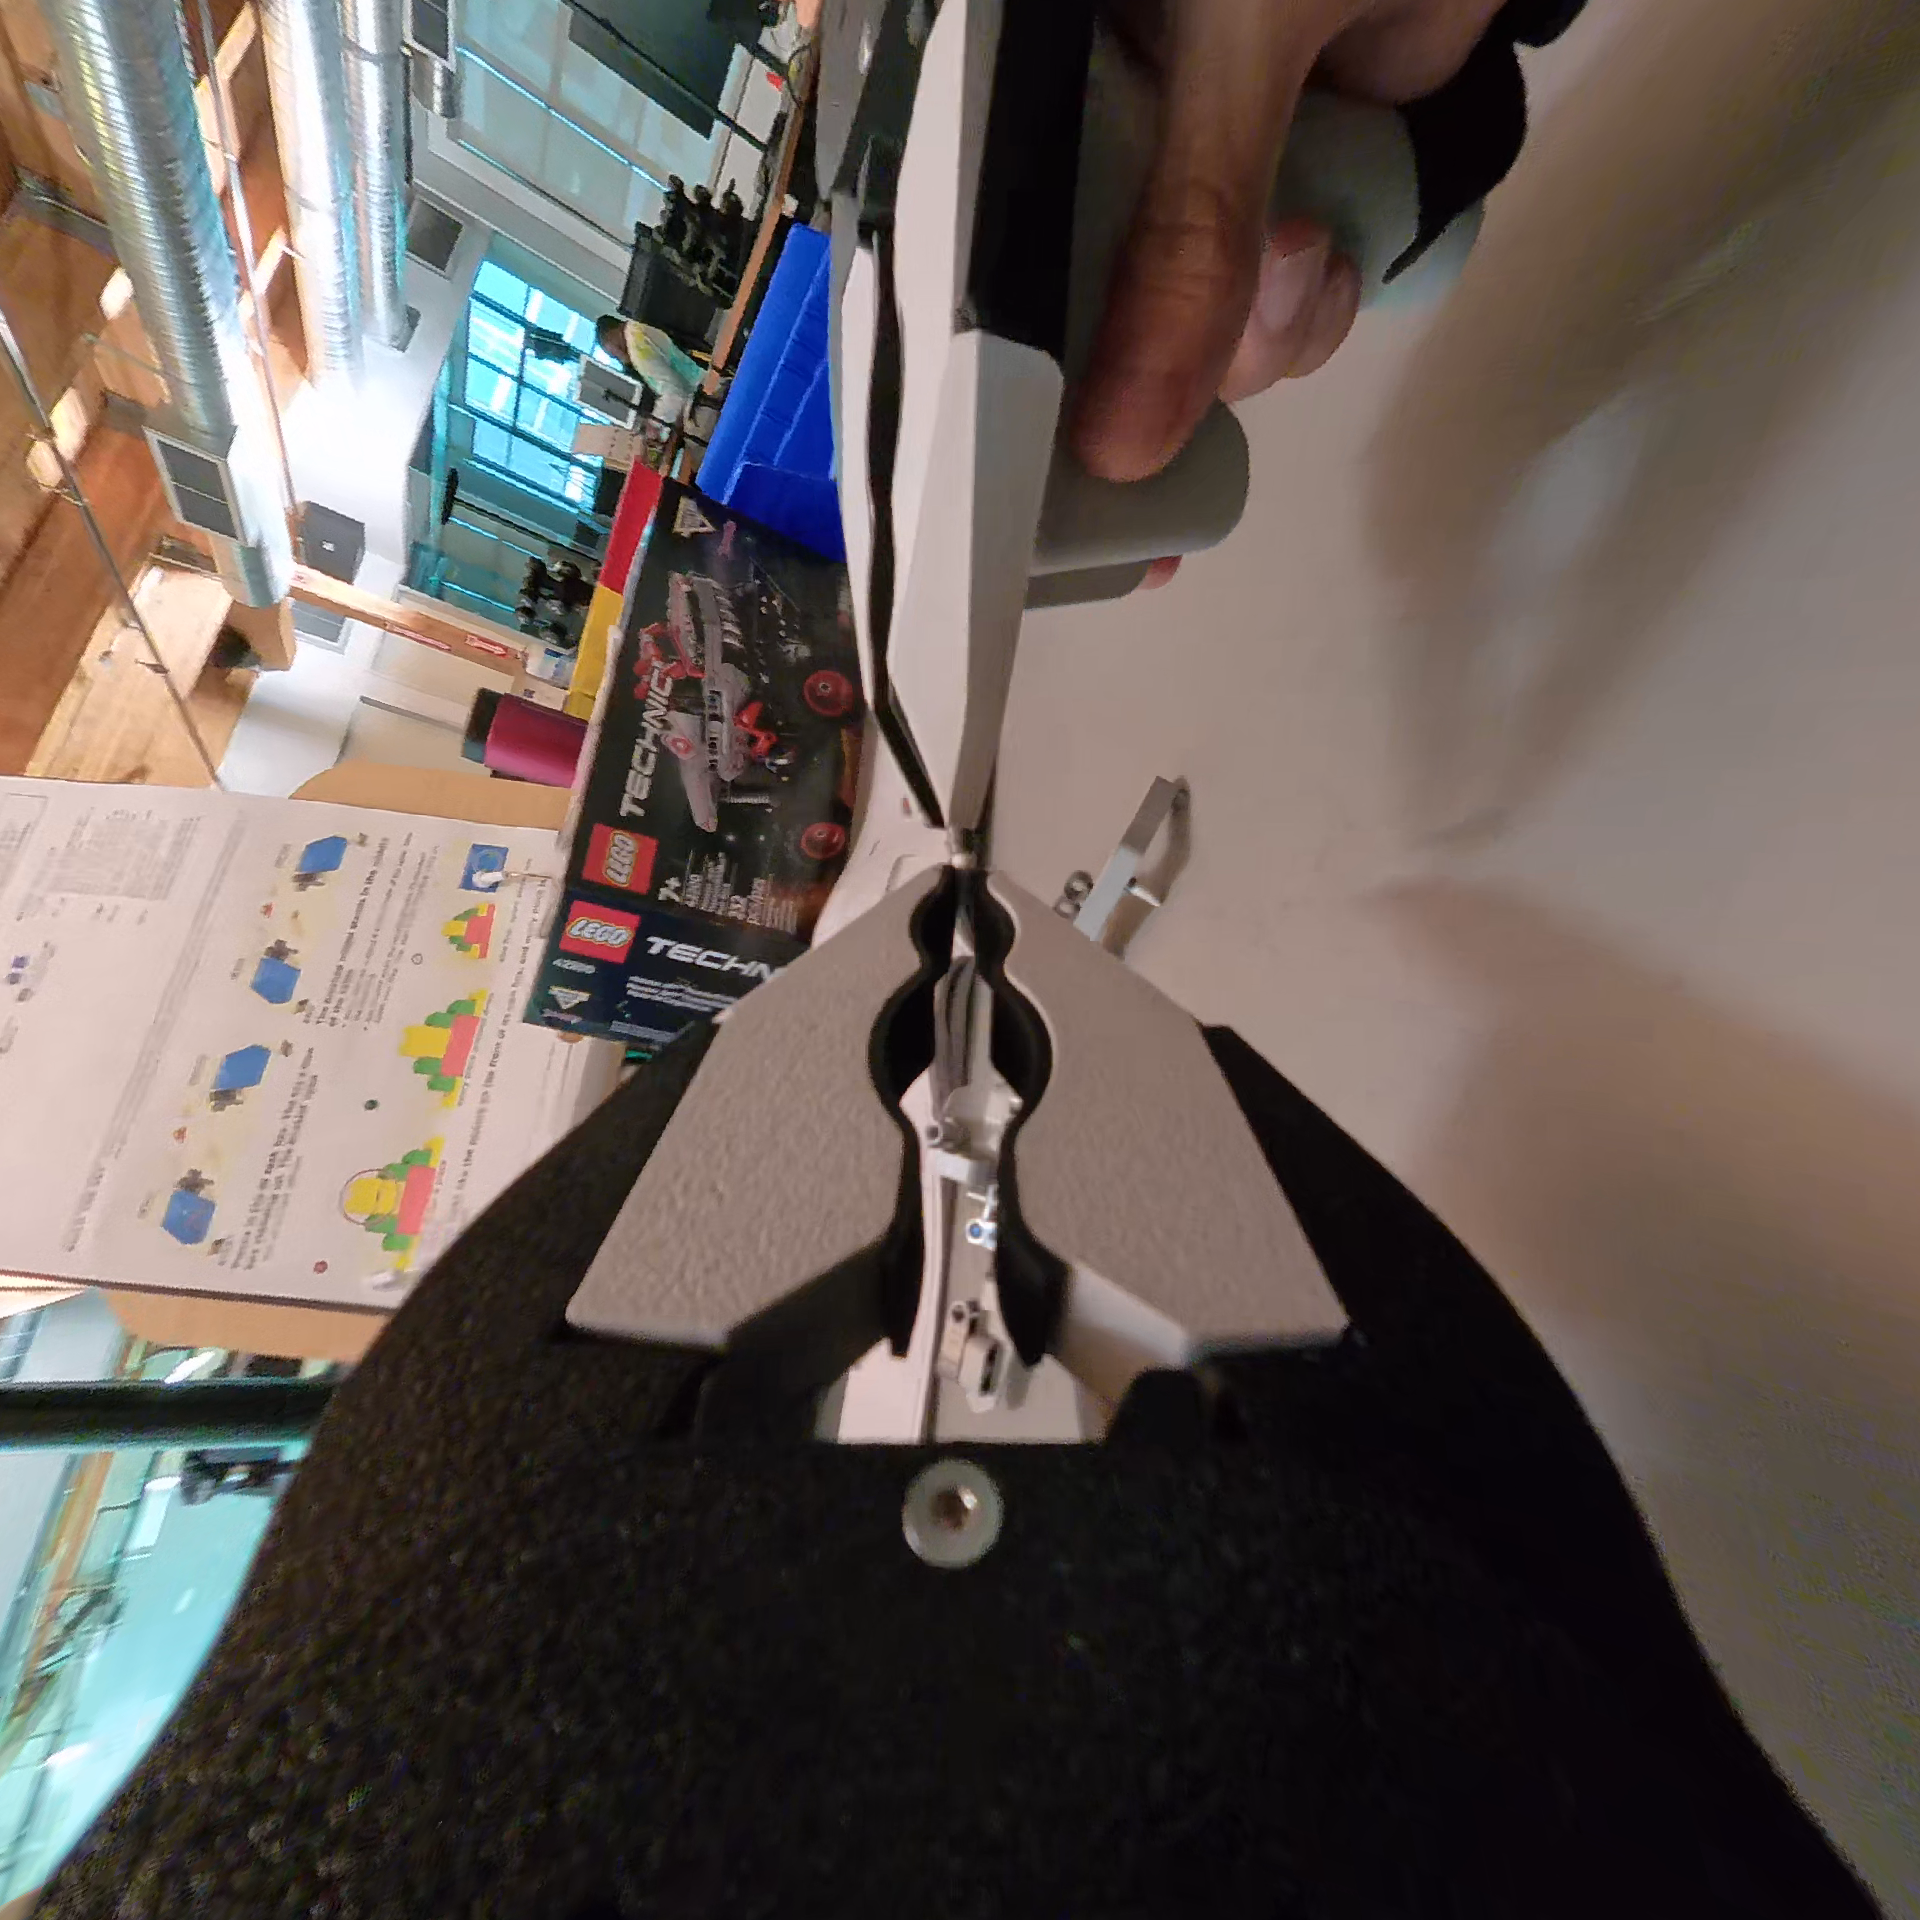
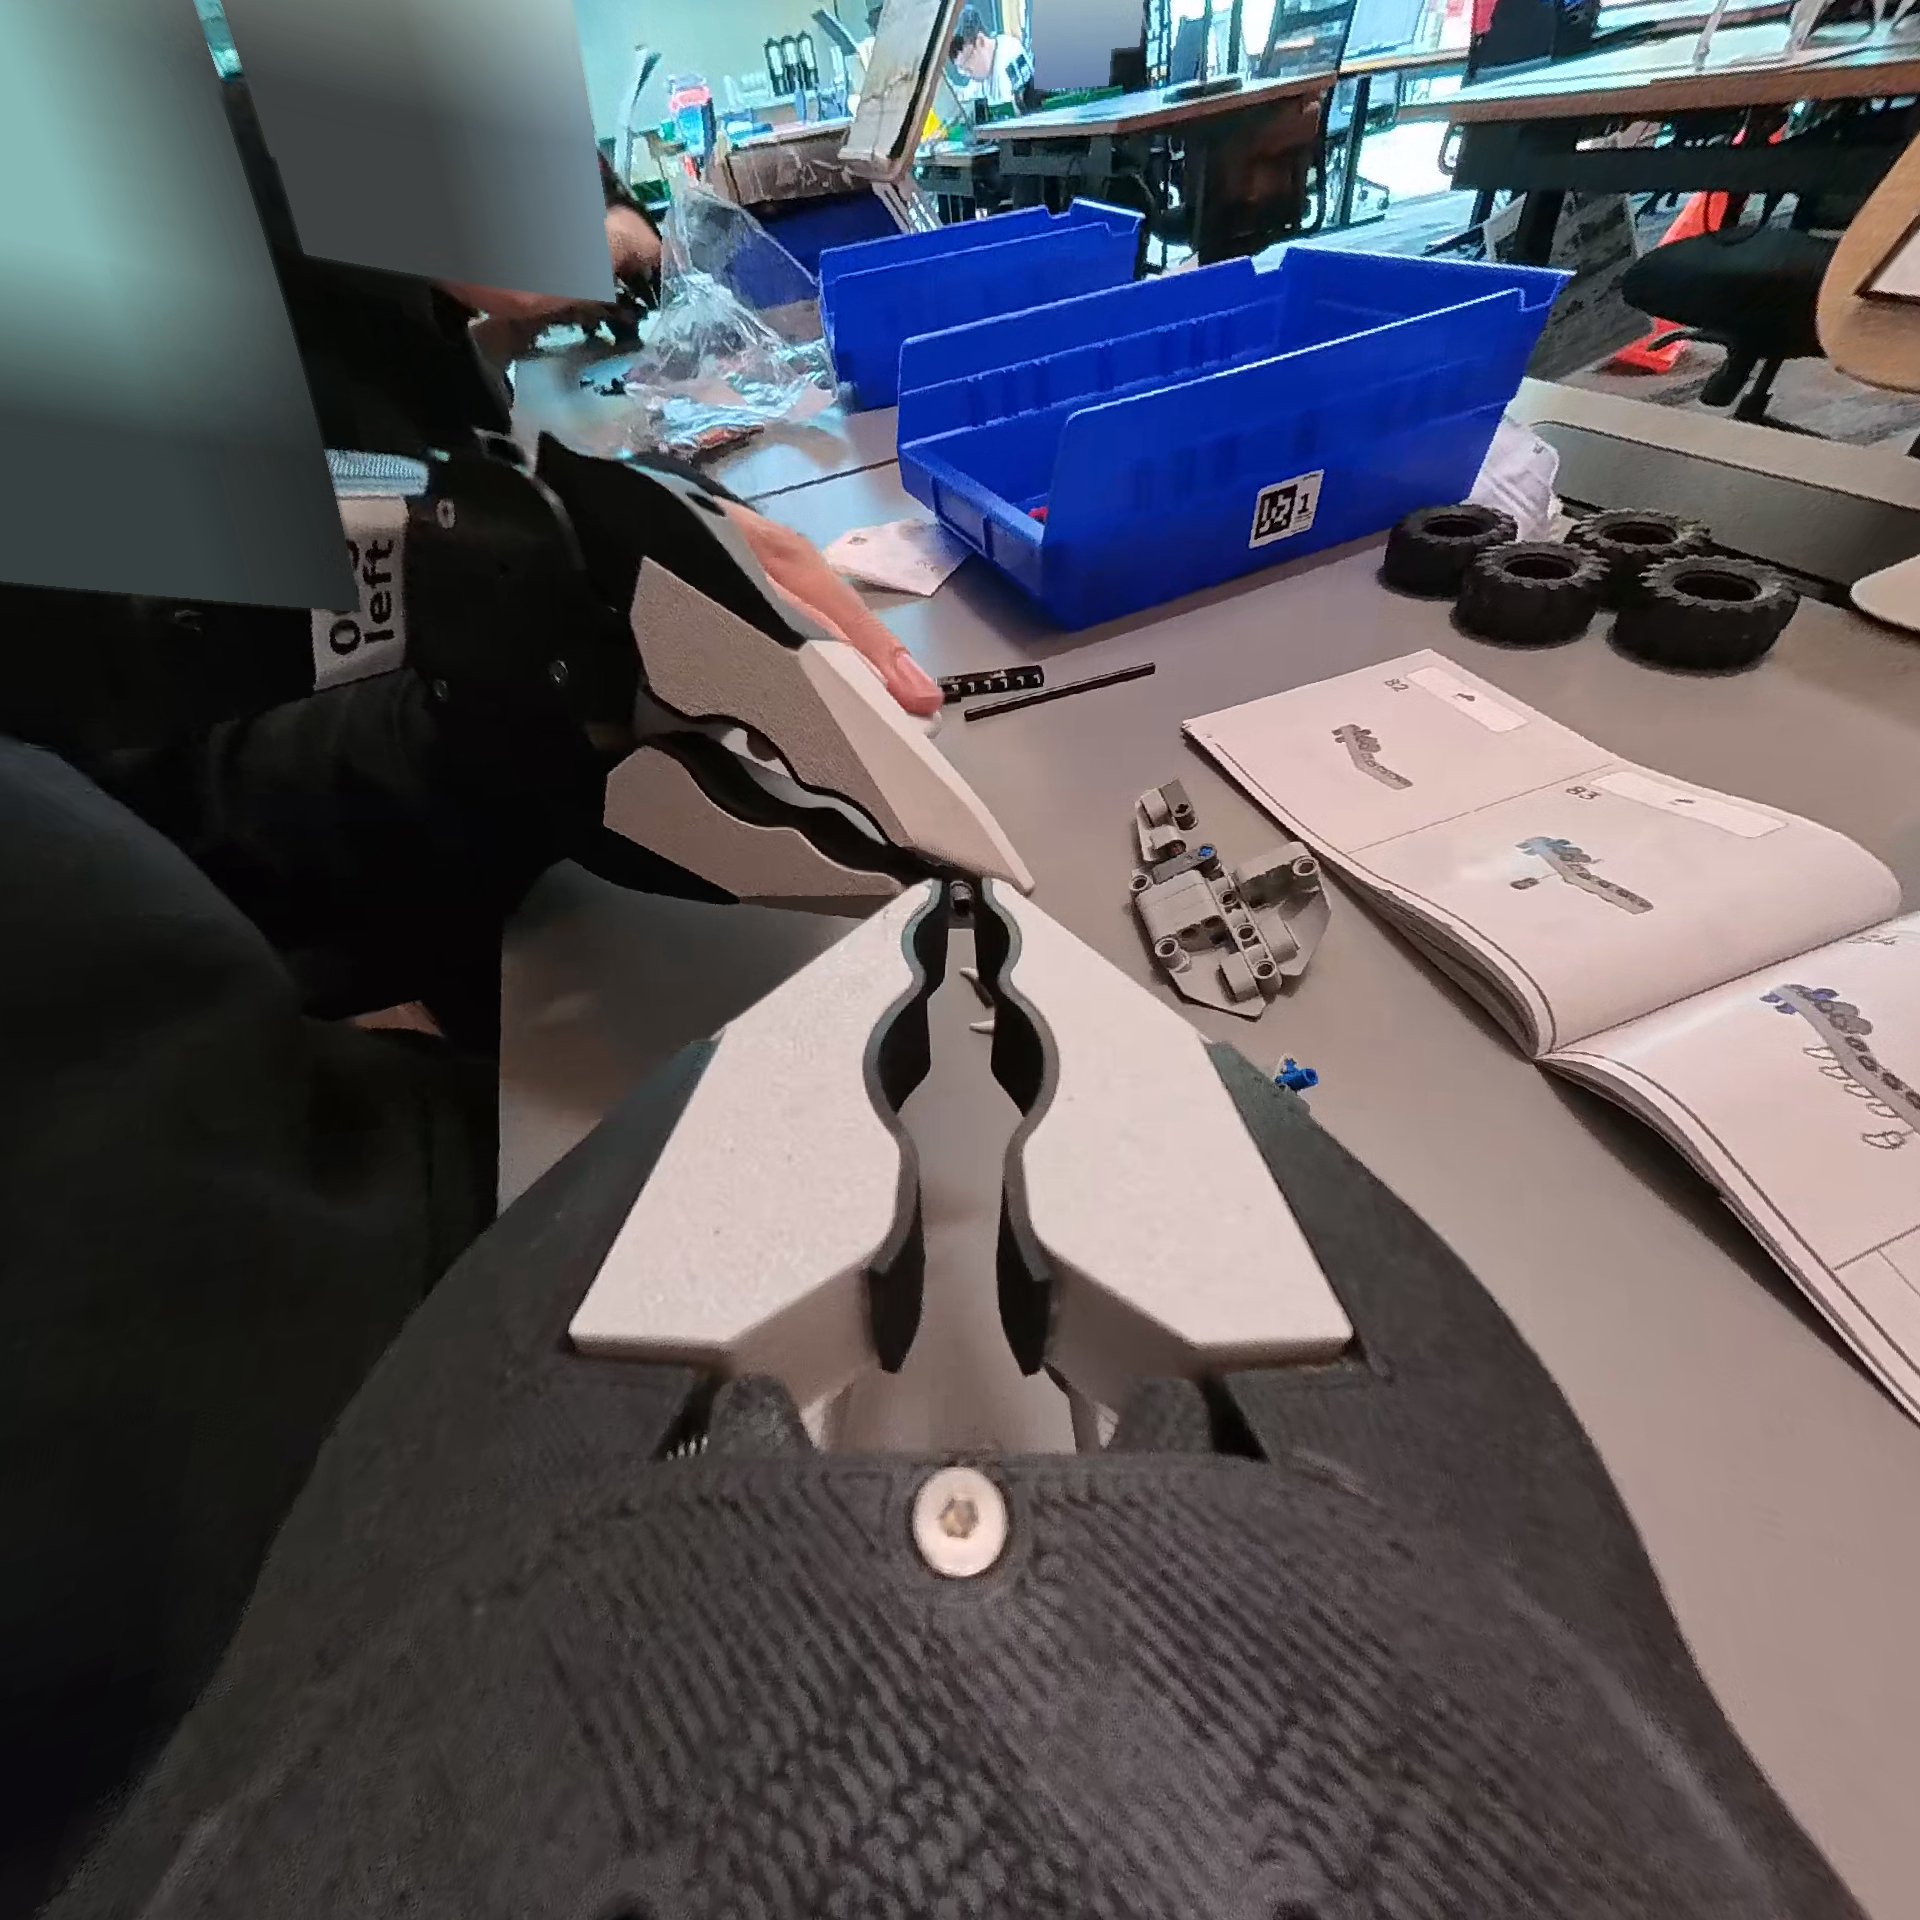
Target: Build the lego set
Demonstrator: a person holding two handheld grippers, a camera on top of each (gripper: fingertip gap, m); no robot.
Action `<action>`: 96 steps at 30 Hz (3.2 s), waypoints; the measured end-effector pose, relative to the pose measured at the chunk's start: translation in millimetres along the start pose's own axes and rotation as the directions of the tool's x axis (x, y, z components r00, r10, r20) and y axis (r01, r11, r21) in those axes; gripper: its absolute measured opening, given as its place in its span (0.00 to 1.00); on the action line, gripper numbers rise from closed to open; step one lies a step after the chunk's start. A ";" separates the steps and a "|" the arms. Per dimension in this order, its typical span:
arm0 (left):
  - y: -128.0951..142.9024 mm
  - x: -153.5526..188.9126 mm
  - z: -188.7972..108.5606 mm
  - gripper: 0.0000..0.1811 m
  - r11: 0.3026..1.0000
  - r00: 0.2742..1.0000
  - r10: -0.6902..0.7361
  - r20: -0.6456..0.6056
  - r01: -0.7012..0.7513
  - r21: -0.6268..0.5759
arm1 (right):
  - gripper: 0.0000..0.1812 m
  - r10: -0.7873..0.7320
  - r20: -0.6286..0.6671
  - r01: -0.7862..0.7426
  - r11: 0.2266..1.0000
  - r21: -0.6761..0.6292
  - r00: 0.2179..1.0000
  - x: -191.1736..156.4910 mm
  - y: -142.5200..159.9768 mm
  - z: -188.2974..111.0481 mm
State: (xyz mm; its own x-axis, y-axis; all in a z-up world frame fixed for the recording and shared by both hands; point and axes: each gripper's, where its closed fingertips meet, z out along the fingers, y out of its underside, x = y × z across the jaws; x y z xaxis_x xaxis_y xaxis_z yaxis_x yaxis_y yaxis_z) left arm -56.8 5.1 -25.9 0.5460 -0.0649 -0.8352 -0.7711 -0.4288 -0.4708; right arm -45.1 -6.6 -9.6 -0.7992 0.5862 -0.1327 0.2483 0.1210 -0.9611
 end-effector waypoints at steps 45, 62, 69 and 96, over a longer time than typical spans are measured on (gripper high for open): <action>31.4 24.3 20.2 0.00 0.913 0.920 -0.380 -0.089 0.359 -0.192 | 0.14 0.029 -0.281 -0.126 0.934 -0.335 0.959 54.1 62.1 -26.0; 30.7 38.9 31.5 0.00 0.669 0.646 -0.743 -0.175 0.712 -0.211 | 0.11 0.006 -0.061 -0.032 0.895 -0.444 0.998 71.6 83.8 -5.0; 32.2 49.4 35.7 0.00 0.683 0.652 -0.730 -0.205 0.678 -0.272 | 0.05 -0.078 0.036 0.086 0.886 -0.456 0.996 68.3 87.6 -2.8; 37.1 34.3 41.1 0.00 0.730 0.730 -0.674 -0.113 0.634 -0.256 | 0.03 0.176 -0.115 -0.200 0.948 -0.249 0.978 59.3 68.6 -1.8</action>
State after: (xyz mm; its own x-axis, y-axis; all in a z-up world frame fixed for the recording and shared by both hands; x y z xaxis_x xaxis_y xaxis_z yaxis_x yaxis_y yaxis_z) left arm -80.1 24.0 -83.7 0.9553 0.1397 -0.2604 -0.1327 -0.5846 -0.8004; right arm -74.5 37.8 -83.0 -0.6745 0.6867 -0.2711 0.5315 0.1966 -0.8239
